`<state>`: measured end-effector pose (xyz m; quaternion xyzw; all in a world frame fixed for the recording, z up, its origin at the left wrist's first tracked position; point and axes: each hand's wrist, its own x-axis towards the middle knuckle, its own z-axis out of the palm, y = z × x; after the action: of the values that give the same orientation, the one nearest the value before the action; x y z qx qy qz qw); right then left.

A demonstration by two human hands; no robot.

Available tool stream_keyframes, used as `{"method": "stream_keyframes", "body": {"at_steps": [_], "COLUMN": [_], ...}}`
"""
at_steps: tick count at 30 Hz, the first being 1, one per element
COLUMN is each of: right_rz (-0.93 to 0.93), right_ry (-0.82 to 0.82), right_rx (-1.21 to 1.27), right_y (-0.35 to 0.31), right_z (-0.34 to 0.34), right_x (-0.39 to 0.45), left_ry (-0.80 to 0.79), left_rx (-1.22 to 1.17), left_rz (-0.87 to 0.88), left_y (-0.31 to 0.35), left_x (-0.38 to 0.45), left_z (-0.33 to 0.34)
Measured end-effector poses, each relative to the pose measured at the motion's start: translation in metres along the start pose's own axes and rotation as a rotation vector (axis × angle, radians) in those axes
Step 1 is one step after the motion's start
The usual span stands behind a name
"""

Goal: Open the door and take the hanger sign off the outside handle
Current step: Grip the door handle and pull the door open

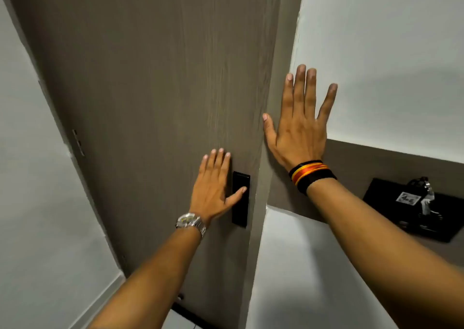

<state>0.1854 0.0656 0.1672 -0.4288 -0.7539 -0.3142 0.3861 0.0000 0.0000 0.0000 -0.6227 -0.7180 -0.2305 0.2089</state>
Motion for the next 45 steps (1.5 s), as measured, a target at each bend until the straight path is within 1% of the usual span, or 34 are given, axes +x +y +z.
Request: {"method": "stream_keyframes", "body": {"at_steps": [1,3,4,6,8,12,15,18,21,23,26,30,35,37,40,45], "right_rz": [0.018,0.033,0.027,0.044,0.063,0.120,0.146,0.153,0.136,0.128,0.123,0.116,0.102,0.105,0.103,0.069], "right_ry": [0.000,0.035,0.058,0.073,0.111,0.123,0.126,0.133,0.141,0.138,0.149,0.139,0.131,0.126,0.126,0.091], "right_rx": [-0.025,-0.035,-0.048,-0.046,-0.055,-0.054,-0.047,-0.034,-0.026,-0.021,-0.029,-0.010,0.027,0.056,0.103,0.184], "right_y": [-0.002,-0.004,-0.005,-0.011,-0.014,-0.025,-0.029,-0.030,-0.029,-0.029,-0.027,-0.026,-0.024,-0.023,-0.021,-0.017], "right_z": [0.003,0.004,0.008,0.013,0.016,0.018,0.017,0.019,0.019,0.019,0.020,0.018,0.016,0.014,0.011,0.004], "right_x": [0.000,0.002,0.003,0.003,0.004,0.007,0.008,0.008,0.009,0.009,0.008,0.008,0.008,0.008,0.006,0.002], "left_ry": [-0.070,-0.157,-0.193,-0.232,-0.230,-0.197,-0.237,-0.218,-0.157,-0.088,-0.062,-0.082,-0.031,-0.034,-0.080,-0.086], "left_rx": [-0.008,0.000,0.017,0.008,-0.005,-0.026,-0.051,-0.121,-0.291,-0.408,-0.489,-0.493,-0.526,-0.536,-0.527,-0.568], "left_rz": [-0.081,-0.216,-0.263,-0.296,-0.302,-0.364,-0.449,-0.555,-0.725,-0.804,-0.831,-0.799,-0.806,-0.817,-0.843,-0.890], "left_y": [-0.005,-0.013,-0.017,-0.019,-0.020,-0.018,-0.009,-0.003,0.011,0.025,0.032,0.024,0.024,0.024,0.027,0.024], "left_x": [-0.009,-0.026,-0.035,-0.038,-0.036,-0.036,-0.039,-0.044,-0.047,-0.052,-0.055,-0.063,-0.080,-0.087,-0.097,-0.117], "left_z": [0.014,0.031,0.041,0.051,0.054,0.060,0.061,0.072,0.087,0.087,0.086,0.086,0.074,0.064,0.048,0.031]}}
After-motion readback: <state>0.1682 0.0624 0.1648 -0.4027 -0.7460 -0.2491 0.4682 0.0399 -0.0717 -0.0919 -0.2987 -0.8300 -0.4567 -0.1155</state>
